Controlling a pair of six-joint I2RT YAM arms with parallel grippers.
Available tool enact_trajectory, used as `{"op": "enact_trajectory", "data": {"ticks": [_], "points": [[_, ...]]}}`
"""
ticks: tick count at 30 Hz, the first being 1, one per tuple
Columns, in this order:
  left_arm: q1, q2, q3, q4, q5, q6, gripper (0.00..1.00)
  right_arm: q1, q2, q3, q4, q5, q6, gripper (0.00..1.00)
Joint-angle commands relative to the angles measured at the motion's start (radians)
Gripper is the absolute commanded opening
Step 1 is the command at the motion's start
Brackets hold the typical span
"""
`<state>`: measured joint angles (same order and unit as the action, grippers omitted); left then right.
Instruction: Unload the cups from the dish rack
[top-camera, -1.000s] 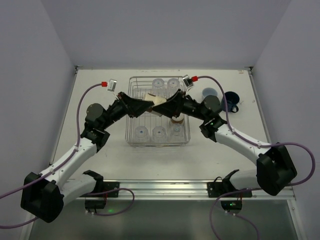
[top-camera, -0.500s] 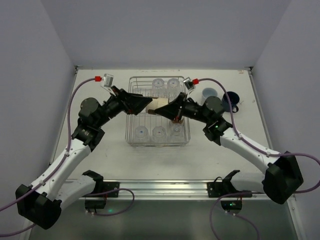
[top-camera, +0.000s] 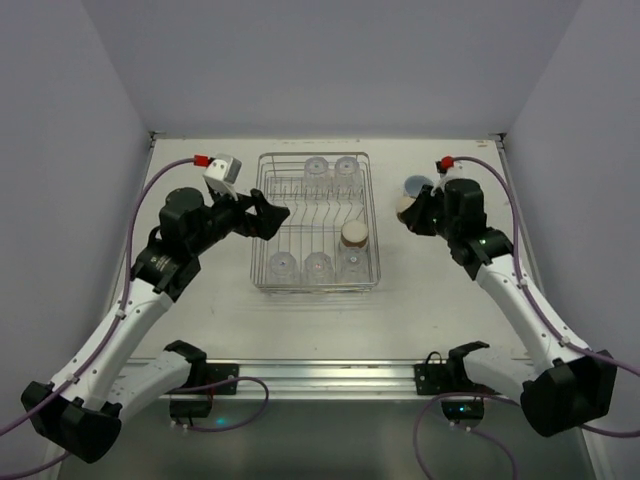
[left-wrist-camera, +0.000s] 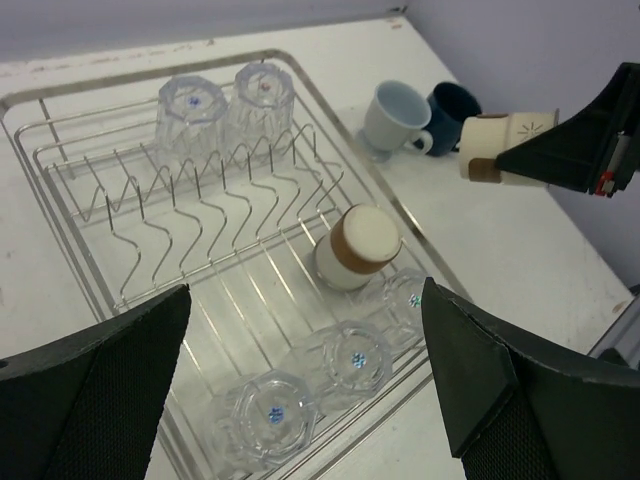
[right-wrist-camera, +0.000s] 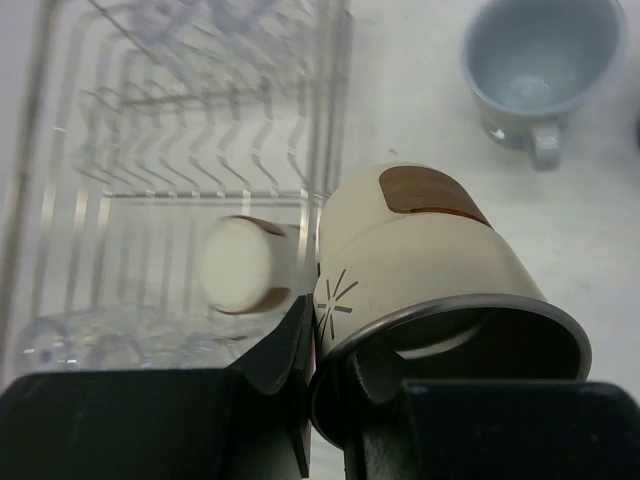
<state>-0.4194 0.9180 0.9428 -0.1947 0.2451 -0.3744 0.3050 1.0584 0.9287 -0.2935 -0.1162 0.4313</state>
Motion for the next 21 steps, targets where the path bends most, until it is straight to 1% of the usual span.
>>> {"op": "enact_trajectory", "data": {"ticks": [1,5,9,14,17,21], "points": [[-0.001,0.021,-0.009,-0.075,-0.007,0.095,1.00,-0.007,0.092,0.061,-0.269,0.214,-0.088,0.00],[-0.001,0.033,-0.010,-0.088,0.032,0.097,1.00,-0.007,0.189,0.055,-0.294,0.257,-0.074,0.00],[-0.005,0.025,-0.019,-0.083,0.034,0.094,1.00,-0.007,0.302,0.077,-0.309,0.292,-0.074,0.00],[-0.007,0.058,-0.016,-0.081,0.080,0.091,1.00,-0.007,0.425,0.107,-0.305,0.306,-0.081,0.00],[-0.015,0.081,-0.012,-0.080,0.112,0.078,1.00,-0.007,0.479,0.117,-0.269,0.294,-0.085,0.00],[-0.088,0.117,0.002,-0.080,0.097,0.060,1.00,-0.006,0.523,0.148,-0.246,0.265,-0.085,0.04]]}}
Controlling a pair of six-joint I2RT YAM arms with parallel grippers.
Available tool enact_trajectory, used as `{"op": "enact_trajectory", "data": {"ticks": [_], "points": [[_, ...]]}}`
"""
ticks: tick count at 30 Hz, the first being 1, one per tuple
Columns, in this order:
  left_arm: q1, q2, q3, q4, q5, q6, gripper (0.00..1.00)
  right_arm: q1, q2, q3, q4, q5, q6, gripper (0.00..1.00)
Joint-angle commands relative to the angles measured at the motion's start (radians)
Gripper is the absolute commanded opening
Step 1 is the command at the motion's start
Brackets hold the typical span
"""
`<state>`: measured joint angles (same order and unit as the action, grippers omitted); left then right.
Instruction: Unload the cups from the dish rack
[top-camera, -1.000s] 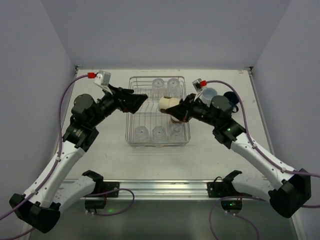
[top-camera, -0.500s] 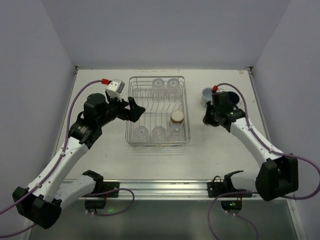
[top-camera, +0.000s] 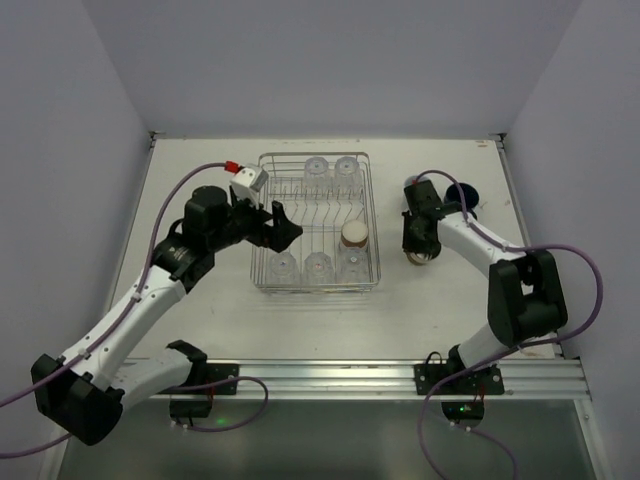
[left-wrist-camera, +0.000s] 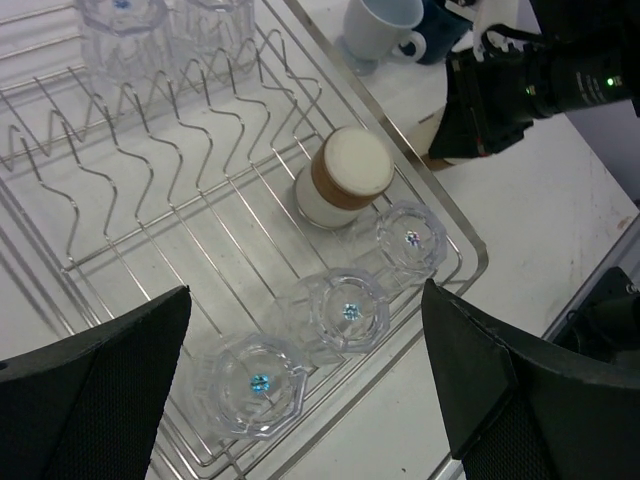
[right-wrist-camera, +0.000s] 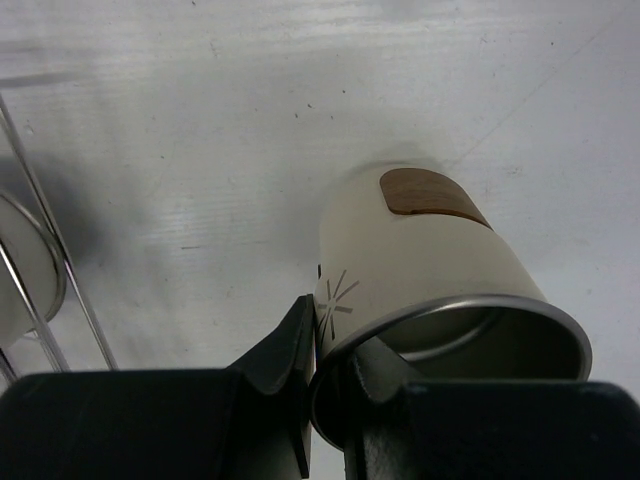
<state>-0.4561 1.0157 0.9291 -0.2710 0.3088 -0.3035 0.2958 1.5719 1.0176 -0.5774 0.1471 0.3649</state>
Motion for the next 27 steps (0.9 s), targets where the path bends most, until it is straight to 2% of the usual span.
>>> {"op": "enact_trajectory", "data": {"ticks": [1,2,3,6,7,10,12,17,20,24,27], "points": [[-0.074,0.033,0.017,-0.005,0.021,-0.029,1.00,0.003,0.014,0.059,0.040,-0.001,-0.018,0.06],[-0.125,0.041,0.017,-0.001,-0.008,-0.040,1.00,0.003,0.017,0.059,0.042,-0.003,-0.020,0.10],[-0.148,0.050,0.019,0.004,-0.025,-0.048,1.00,0.003,0.014,0.055,0.045,-0.003,-0.018,0.24],[-0.225,0.102,0.028,0.027,-0.079,-0.078,1.00,0.005,-0.032,0.035,0.062,-0.021,-0.018,0.44],[-0.242,0.130,0.031,0.041,-0.094,-0.085,1.00,0.008,-0.050,0.030,0.065,-0.027,-0.017,0.54],[-0.299,0.217,0.083,0.055,-0.190,-0.079,1.00,0.019,-0.131,0.013,0.076,-0.041,-0.017,0.67],[-0.334,0.266,0.141,0.055,-0.264,-0.069,1.00,0.022,-0.171,0.006,0.080,-0.050,-0.014,0.70],[-0.386,0.454,0.278,0.047,-0.393,-0.019,1.00,0.023,-0.334,-0.046,0.116,-0.072,0.000,0.68],[-0.389,0.537,0.330,0.052,-0.433,-0.003,1.00,0.025,-0.467,-0.115,0.184,-0.104,0.034,0.68],[-0.391,0.630,0.388,0.046,-0.476,0.012,0.98,0.025,-0.677,-0.282,0.394,-0.187,0.123,0.68],[-0.391,0.691,0.422,0.038,-0.491,0.012,0.98,0.025,-0.780,-0.323,0.435,-0.213,0.143,0.68]]}}
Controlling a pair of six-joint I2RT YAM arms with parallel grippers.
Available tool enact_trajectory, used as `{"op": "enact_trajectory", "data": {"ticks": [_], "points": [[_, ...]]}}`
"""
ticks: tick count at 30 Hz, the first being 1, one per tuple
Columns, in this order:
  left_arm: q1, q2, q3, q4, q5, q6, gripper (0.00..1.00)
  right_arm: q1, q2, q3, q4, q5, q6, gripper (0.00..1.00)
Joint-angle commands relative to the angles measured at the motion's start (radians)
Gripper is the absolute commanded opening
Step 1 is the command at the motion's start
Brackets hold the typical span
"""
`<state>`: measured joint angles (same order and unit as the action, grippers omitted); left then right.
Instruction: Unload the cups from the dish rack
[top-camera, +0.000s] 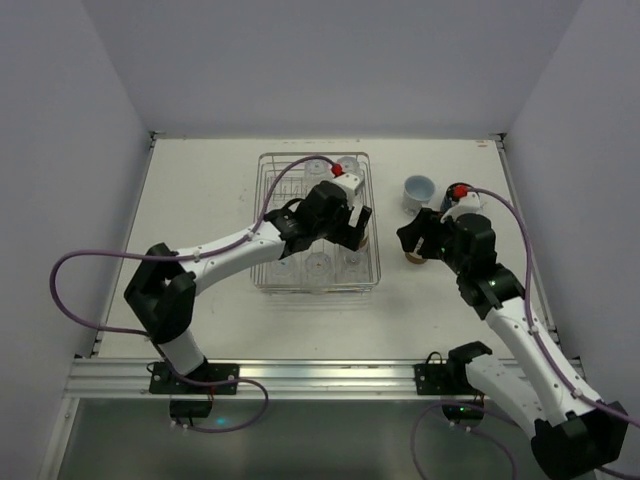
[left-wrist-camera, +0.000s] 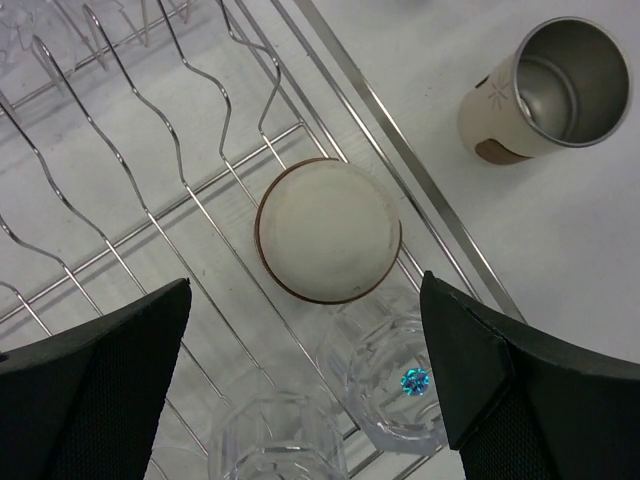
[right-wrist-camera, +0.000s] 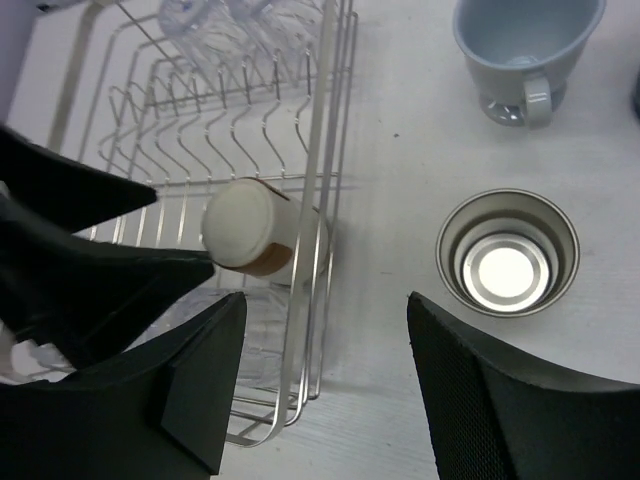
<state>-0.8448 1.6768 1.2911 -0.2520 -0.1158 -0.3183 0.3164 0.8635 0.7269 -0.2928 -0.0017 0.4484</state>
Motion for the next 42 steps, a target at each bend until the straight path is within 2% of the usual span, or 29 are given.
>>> {"op": "enact_trajectory", "data": {"ticks": [1,9,16,22,23,24,26,28,32,37,40,42], "points": [[-0.002,0.056,0.066,0.019,-0.070,0.028,0.98,0.004,-0.084,-0.032,0.144,-0.066,0.056,0.68],[-0.002,0.165,0.140,0.017,-0.041,0.036,0.98,0.004,-0.124,-0.058,0.153,-0.103,0.056,0.68],[-0.004,0.233,0.162,0.016,-0.024,0.038,0.93,0.004,-0.110,-0.066,0.165,-0.119,0.059,0.68],[-0.004,0.250,0.168,0.025,-0.038,0.039,0.80,0.004,-0.112,-0.057,0.156,-0.127,0.058,0.68],[-0.004,0.248,0.165,0.028,-0.047,0.038,0.70,0.004,-0.113,-0.055,0.153,-0.129,0.056,0.68],[-0.004,0.242,0.162,0.034,-0.053,0.038,0.64,0.004,-0.115,-0.052,0.153,-0.132,0.056,0.68],[-0.005,0.206,0.143,0.060,-0.080,0.035,0.51,0.004,-0.113,-0.047,0.155,-0.144,0.056,0.68],[-0.004,0.141,0.123,0.109,-0.100,0.038,0.47,0.004,-0.107,-0.049,0.173,-0.173,0.065,0.69],[-0.004,0.028,0.073,0.183,-0.130,0.042,0.45,0.004,-0.101,-0.089,0.266,-0.270,0.136,0.72],[-0.002,-0.121,0.002,0.278,-0.121,0.007,0.42,0.004,-0.124,-0.162,0.506,-0.388,0.240,0.73],[0.018,-0.209,-0.033,0.319,-0.036,-0.095,0.40,0.006,-0.133,-0.208,0.627,-0.445,0.294,0.72],[0.049,-0.280,-0.105,0.370,0.091,-0.160,0.38,0.006,-0.142,-0.237,0.706,-0.475,0.328,0.68]]}}
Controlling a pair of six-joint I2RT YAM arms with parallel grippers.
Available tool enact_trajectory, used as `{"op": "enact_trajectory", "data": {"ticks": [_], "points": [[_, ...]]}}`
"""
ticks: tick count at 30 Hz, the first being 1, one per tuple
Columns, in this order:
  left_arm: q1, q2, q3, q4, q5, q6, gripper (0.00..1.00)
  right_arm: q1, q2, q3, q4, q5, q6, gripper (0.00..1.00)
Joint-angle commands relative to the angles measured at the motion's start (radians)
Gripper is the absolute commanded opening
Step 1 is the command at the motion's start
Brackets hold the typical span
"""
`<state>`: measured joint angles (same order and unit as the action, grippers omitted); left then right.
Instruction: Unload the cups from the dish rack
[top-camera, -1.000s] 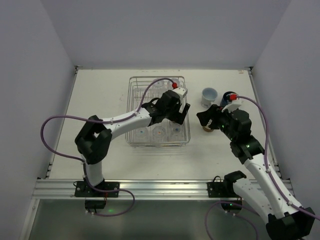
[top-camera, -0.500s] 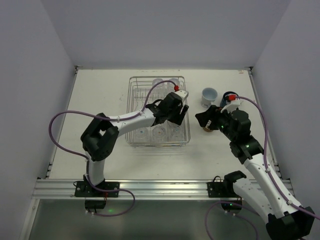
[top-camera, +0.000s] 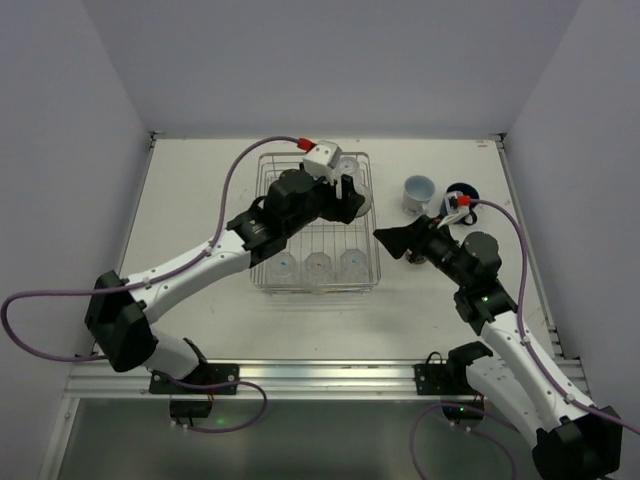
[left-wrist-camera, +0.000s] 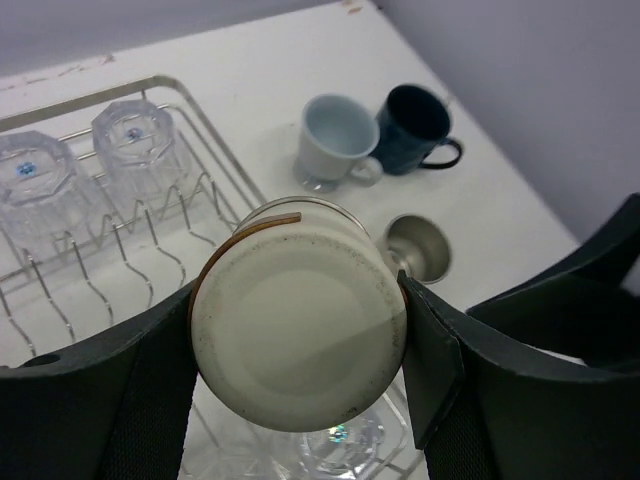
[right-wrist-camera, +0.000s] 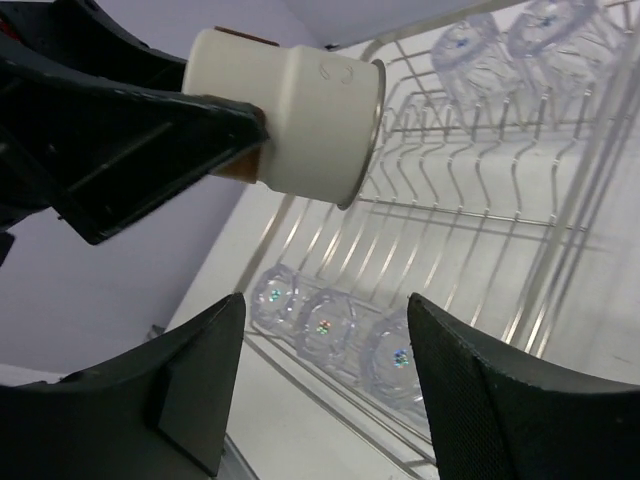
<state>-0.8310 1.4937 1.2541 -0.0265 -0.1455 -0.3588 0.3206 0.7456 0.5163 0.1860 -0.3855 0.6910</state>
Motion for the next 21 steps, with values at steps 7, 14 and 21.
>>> {"op": "enact_trajectory", "data": {"ticks": [7,14,21], "points": [[0.090,-0.228,-0.251,0.350,0.415,-0.379,0.36,0.002,0.003,-0.033,0.343,-0.202,0.140,0.51],[0.089,-0.243,-0.295,0.450,0.535,-0.488,0.36,0.002,0.055,-0.007,0.424,-0.300,0.174,0.59],[0.089,-0.236,-0.346,0.586,0.593,-0.574,0.36,0.008,0.104,-0.001,0.550,-0.349,0.238,0.50]]}}
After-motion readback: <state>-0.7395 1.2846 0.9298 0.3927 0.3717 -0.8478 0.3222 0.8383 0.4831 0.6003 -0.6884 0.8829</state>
